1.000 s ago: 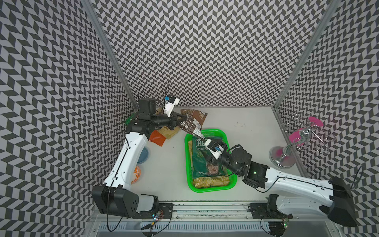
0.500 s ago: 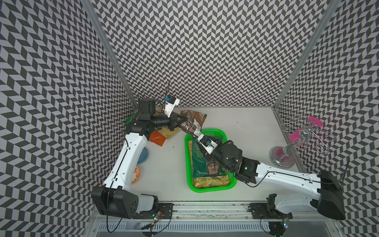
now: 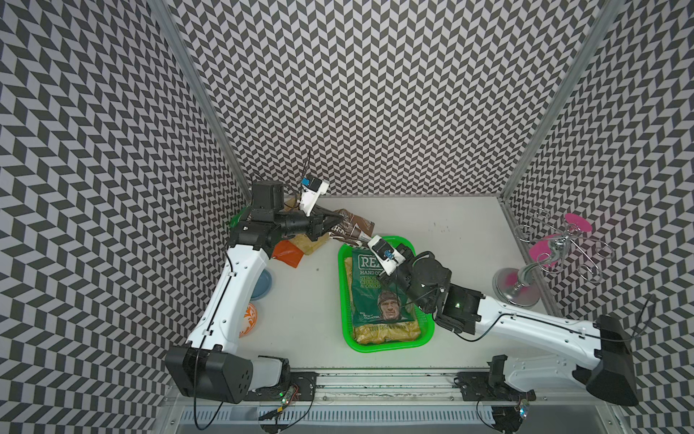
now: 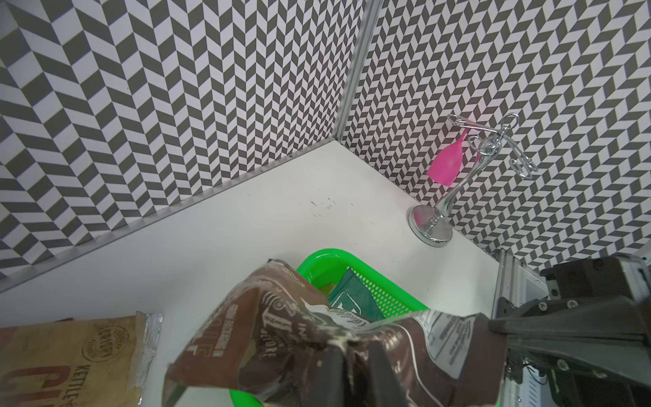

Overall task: Put the potato chips into the basket
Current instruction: Pick up the potato chip from the center of the board.

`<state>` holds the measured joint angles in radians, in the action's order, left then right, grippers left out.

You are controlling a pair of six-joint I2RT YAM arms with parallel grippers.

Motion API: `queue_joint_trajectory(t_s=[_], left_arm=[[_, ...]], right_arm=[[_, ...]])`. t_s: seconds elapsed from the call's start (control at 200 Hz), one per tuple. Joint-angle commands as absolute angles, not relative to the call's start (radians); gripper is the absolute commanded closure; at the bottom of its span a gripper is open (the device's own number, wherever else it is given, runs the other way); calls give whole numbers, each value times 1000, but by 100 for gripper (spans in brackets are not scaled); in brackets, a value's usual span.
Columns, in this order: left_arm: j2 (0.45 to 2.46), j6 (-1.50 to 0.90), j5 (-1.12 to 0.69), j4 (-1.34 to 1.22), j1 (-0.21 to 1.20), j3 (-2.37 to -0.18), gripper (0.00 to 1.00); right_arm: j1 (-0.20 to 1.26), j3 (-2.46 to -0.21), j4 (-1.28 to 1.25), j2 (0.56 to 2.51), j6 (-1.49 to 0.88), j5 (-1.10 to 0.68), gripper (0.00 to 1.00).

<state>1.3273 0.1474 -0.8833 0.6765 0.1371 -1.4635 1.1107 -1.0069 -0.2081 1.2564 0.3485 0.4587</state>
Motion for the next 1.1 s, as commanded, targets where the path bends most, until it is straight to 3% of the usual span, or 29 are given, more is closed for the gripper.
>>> queue_joint_trajectory(t_s=[0.0, 0.035, 0.06, 0.265, 0.481, 0.826, 1.097], left_arm=[[1288, 204, -842, 708, 139, -1552, 16], [1284, 207, -813, 714, 137, -1575, 3], [1281, 207, -788, 716, 137, -1594, 1], [1284, 256, -732, 783, 136, -1773, 1], [1320, 445, -839, 986, 153, -1908, 1], [1383, 628, -785, 1207, 335, -1926, 1], [1358, 649, -735, 1200, 448, -1909, 1]], right_arm=[[1115, -1076, -226, 1200, 342, 467, 100], [1113, -1092, -220, 1191, 342, 473, 100], [1113, -1102, -216, 1182, 344, 475, 100], [1108, -1221, -104, 1147, 340, 439, 100], [1108, -1345, 40, 1168, 335, 444, 100], [1109, -1425, 154, 1201, 303, 462, 100], [1108, -1458, 196, 1252, 305, 506, 100]])
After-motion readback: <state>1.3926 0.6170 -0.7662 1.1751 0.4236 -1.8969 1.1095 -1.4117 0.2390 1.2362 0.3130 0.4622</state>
